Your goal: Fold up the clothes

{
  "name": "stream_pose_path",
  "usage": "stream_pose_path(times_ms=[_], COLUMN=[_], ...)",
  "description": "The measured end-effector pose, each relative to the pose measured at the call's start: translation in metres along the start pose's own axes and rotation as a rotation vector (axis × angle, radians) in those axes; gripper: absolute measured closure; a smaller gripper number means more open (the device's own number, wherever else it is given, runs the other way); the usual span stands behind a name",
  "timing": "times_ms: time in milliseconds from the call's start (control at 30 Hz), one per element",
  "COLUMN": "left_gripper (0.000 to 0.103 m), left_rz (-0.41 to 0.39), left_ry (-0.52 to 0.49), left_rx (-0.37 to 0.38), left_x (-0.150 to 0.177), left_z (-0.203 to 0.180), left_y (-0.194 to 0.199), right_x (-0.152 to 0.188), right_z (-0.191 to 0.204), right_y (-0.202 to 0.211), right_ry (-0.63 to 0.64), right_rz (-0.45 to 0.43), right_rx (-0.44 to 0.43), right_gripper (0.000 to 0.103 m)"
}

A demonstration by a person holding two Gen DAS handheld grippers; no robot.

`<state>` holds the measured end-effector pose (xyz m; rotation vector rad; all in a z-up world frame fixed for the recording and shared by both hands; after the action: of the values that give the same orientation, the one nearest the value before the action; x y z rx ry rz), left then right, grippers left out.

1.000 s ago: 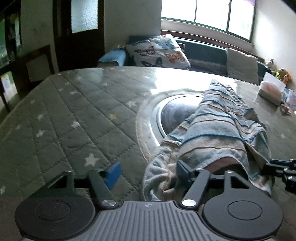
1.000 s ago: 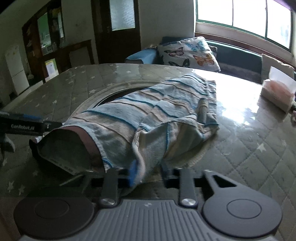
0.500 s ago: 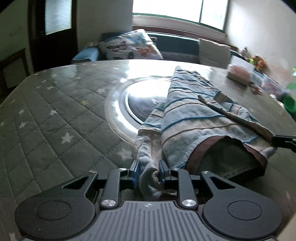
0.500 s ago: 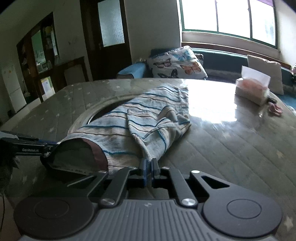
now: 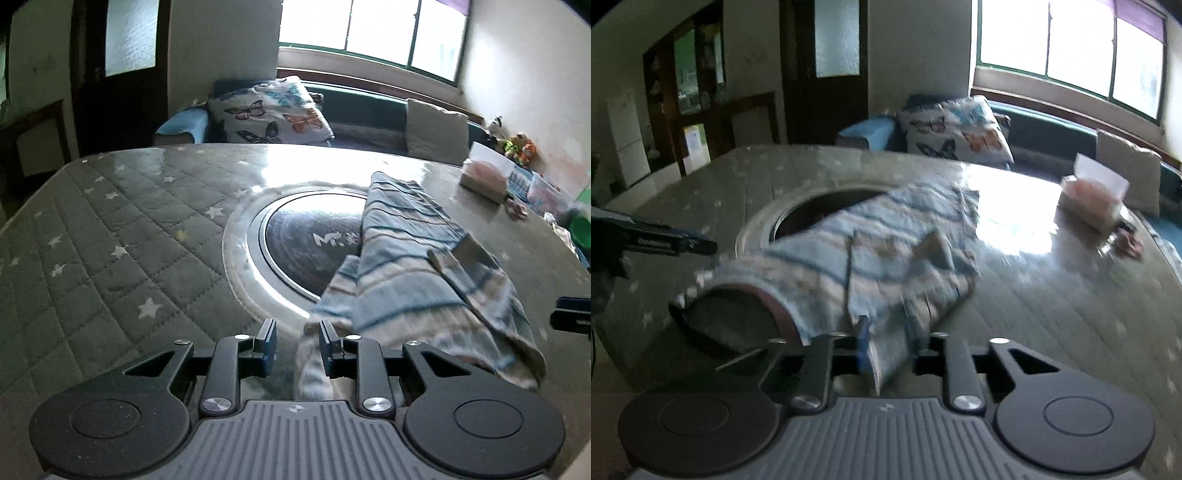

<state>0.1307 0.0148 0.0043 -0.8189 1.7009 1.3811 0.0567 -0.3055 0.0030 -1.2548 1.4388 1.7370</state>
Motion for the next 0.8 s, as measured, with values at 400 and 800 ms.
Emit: stream_pose_path(times_ms=[400, 800], left_gripper=[0.07, 0.068], left_rz=[0.06, 0.101], left_ry=[-0.051, -0.115], left_rx=[0.033, 0.098], left_x=[-0.01, -0.007], left_z=[-0.016, -0.031], left_y=[-0.063, -0.098], right_x=[-0.012, -0.005], right_z=[0.011, -0.008], right_y=[-0.106, -0.111], right_ry=[-0.051, -0.081], right_rz=[0.025, 0.024], right_rx=[-0.059, -0.026], right_gripper=[0.078, 0.1])
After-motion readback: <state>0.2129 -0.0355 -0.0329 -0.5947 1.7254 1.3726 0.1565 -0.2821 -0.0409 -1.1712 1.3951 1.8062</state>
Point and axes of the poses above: each gripper's, at about its wrist camera, not at the fingertips, and y roughly against the way its jaws point, z to its left, x to its underside, the point moved 3 cm from there along -y, roughly the way its jaws point, and after that the axes turned 14 degrees about -z, right-handed, at the moved point
